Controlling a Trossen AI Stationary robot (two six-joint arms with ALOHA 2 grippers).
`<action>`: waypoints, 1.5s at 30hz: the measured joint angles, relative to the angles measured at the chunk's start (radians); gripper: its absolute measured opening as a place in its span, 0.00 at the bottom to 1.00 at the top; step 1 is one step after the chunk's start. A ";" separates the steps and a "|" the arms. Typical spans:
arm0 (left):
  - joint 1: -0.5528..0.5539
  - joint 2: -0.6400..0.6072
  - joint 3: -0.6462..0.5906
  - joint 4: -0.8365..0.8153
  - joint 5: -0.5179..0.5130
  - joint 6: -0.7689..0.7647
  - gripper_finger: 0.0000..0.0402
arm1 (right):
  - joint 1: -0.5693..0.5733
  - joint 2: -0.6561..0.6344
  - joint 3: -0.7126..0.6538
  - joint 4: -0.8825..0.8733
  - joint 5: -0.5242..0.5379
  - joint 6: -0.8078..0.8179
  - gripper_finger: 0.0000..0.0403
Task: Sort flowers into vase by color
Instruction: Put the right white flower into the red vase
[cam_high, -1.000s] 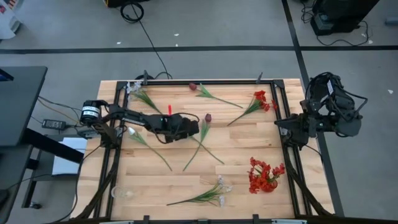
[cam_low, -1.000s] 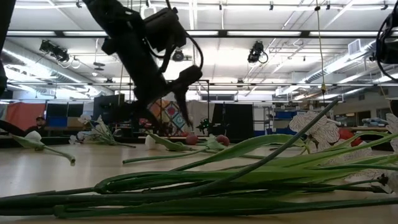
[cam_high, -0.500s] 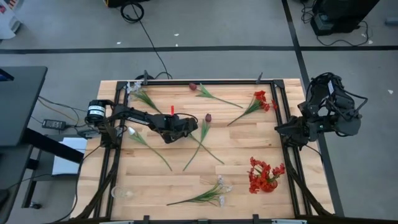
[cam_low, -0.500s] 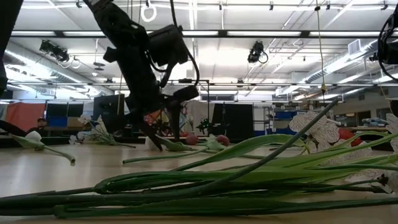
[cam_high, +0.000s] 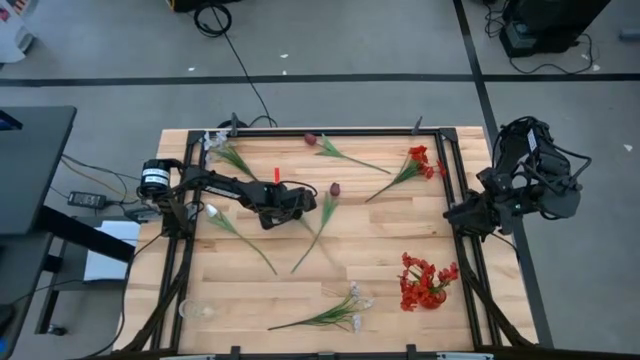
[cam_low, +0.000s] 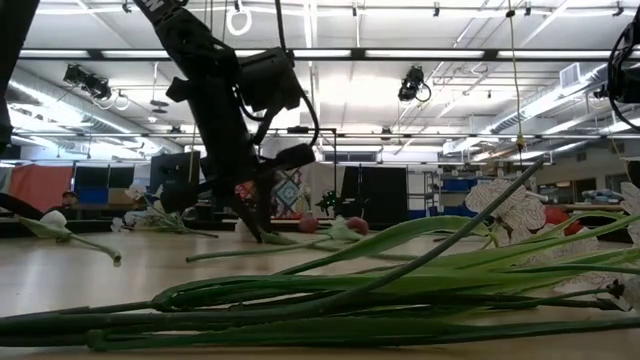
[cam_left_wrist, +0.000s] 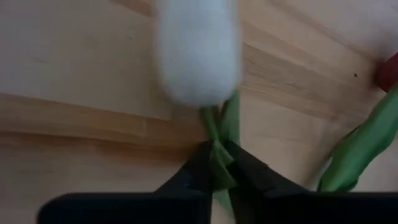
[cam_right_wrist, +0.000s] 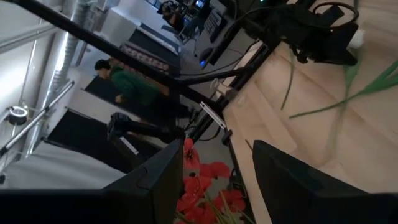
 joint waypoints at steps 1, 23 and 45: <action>0.000 0.000 0.000 0.000 -0.001 0.000 0.07 | 0.000 0.000 0.000 0.000 -0.003 -0.008 0.50; -0.001 -0.130 0.187 0.050 -0.019 0.562 0.03 | 0.000 0.023 0.000 -0.025 0.201 -0.189 0.50; 0.007 -0.150 0.536 0.480 0.181 1.461 0.03 | -0.419 0.125 -0.001 0.041 0.086 -0.565 0.50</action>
